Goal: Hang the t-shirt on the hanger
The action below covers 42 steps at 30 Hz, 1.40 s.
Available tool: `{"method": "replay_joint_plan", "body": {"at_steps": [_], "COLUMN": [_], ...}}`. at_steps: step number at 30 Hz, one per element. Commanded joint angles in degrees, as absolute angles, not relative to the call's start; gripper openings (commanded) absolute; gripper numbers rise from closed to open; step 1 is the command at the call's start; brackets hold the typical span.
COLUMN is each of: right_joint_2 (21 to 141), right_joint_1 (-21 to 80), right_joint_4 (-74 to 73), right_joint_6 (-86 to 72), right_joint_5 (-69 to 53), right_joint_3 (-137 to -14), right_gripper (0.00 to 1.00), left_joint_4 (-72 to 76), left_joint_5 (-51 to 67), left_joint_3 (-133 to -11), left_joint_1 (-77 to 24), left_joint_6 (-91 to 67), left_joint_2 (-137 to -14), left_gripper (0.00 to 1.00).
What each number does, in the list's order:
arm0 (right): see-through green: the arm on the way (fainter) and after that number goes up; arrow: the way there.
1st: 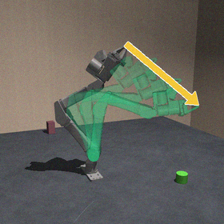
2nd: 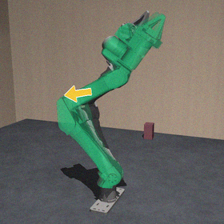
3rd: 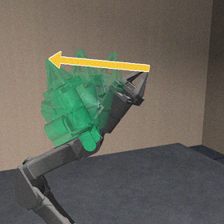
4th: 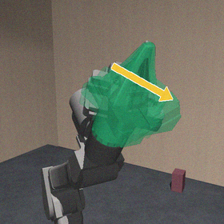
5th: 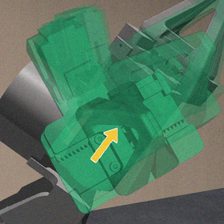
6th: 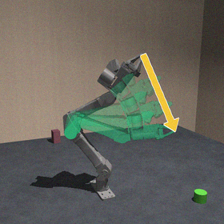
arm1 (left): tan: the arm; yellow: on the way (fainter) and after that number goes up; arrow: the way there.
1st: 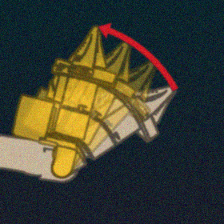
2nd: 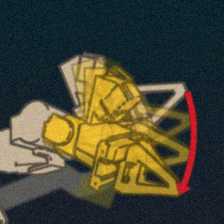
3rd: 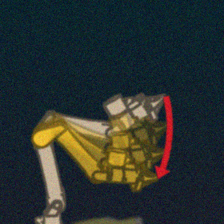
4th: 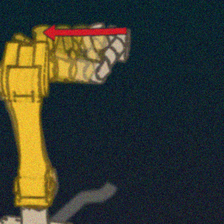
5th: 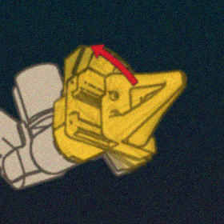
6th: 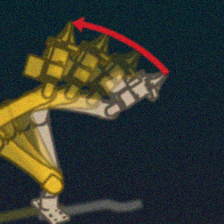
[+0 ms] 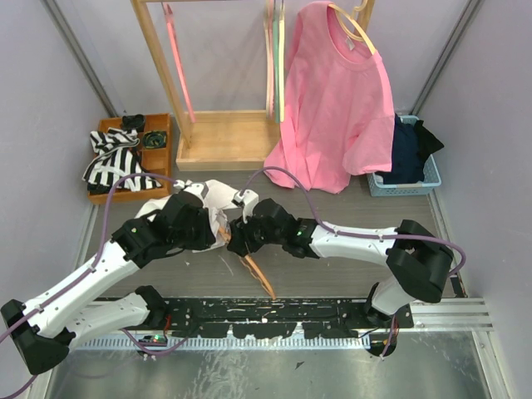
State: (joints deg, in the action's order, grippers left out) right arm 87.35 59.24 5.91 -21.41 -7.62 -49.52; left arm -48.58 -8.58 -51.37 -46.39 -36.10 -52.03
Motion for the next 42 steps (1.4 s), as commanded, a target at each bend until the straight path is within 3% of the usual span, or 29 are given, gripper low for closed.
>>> {"method": "replay_joint_plan", "body": {"at_steps": [1, 5, 10, 13, 34, 42], "right_joint_2": [85.1, 84.2, 84.8, 84.9, 71.7, 67.8], "right_joint_1": [59.3, 59.5, 59.4, 59.4, 59.2, 59.3], "right_joint_4": [9.0, 10.0, 10.8, 10.8, 4.3, 9.9], "right_joint_6": [-20.4, -20.8, -17.5, -14.0, -1.9, -7.5], "right_joint_5": [-1.7, 0.5, -2.8, -6.5, -17.6, -20.5], "right_joint_3": [-52.9, -52.4, -53.4, -54.2, -56.1, -51.5], "right_gripper": [0.54, 0.48, 0.15, 0.02, 0.01, 0.01], "left_joint_4": [-48.4, -48.7, -49.2, -50.8, -68.5, -76.3], "left_joint_5": [-8.9, -9.2, -9.3, -9.8, -14.3, -20.5], "left_joint_3": [-53.6, -54.0, -55.7, -58.1, -83.9, -92.9], "left_joint_1": [-46.7, -46.6, -46.6, -46.7, -46.7, -46.6], "left_joint_6": [-35.4, -35.1, -34.7, -34.2, -29.2, -25.8], "left_joint_2": [-51.7, -51.6, -52.0, -52.3, -56.4, -59.1], "left_gripper": [0.16, 0.16, 0.16, 0.16, 0.22, 0.45]}}
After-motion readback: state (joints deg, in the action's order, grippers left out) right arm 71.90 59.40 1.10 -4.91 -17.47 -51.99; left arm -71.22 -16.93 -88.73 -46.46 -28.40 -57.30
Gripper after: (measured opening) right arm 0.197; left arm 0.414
